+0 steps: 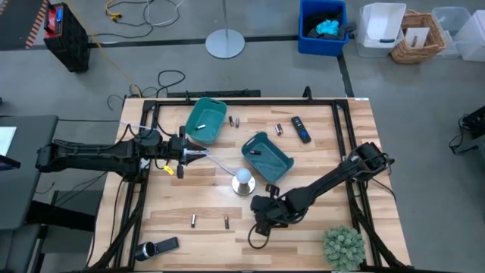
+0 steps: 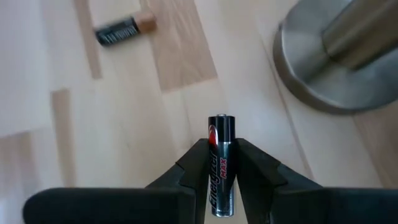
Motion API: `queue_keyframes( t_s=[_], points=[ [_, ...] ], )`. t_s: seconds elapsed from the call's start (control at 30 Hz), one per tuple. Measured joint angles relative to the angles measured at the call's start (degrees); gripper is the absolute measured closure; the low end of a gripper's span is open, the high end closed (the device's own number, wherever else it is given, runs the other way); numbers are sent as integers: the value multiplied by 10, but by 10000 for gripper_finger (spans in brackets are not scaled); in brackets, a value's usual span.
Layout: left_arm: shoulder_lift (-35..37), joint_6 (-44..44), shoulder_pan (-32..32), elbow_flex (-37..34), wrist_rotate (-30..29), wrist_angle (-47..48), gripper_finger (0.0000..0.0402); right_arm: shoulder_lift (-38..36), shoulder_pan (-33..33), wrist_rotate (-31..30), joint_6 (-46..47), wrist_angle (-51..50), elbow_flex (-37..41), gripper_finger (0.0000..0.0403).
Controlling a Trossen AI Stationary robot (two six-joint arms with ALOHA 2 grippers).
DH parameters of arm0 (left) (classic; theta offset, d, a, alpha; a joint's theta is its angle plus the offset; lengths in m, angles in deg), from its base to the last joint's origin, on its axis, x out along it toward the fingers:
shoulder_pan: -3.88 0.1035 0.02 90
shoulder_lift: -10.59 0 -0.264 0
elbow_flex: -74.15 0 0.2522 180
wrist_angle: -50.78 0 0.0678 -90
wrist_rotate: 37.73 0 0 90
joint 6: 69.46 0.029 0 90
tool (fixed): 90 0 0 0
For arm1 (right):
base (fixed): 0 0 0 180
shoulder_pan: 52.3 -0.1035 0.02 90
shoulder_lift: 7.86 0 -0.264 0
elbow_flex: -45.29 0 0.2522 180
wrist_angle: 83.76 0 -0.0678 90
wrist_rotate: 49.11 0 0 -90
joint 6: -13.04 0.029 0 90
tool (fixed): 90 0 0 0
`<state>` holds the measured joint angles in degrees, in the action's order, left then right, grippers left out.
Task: Sort batteries
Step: Put the silver battery into the green bin
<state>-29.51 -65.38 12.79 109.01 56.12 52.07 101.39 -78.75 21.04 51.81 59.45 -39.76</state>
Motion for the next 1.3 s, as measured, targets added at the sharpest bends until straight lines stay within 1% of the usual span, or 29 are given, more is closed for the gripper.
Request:
queue_keyframes(
  t_s=[0.13, 0.33, 0.47, 0.73, 0.97, 1.13, 1.3],
  points=[
    [0, 0, 0, 0, 0, 0, 308, -17, 0, -9, -13, 10, 0, 306],
    [0, 0, 0, 0, 0, -1, 308, -29, 12, -17, -58, 48, -2, 306],
    [0, 0, 0, 0, 0, -1, 308, -29, 25, -17, -100, 50, -25, 306],
    [0, 0, 0, 0, 0, -1, 308, -29, 56, -16, -222, 38, -102, 306],
    [0, -2, 0, 0, 0, -4, 308, -29, 103, -16, -369, 46, -159, 306],
    [1, -14, 0, 0, -8, -16, 308, -29, 147, -16, -451, 81, -174, 306],
    [28, -19, 0, 0, -14, -8, 308, -29, 196, -14, -505, 106, -174, 306]
  ],
)
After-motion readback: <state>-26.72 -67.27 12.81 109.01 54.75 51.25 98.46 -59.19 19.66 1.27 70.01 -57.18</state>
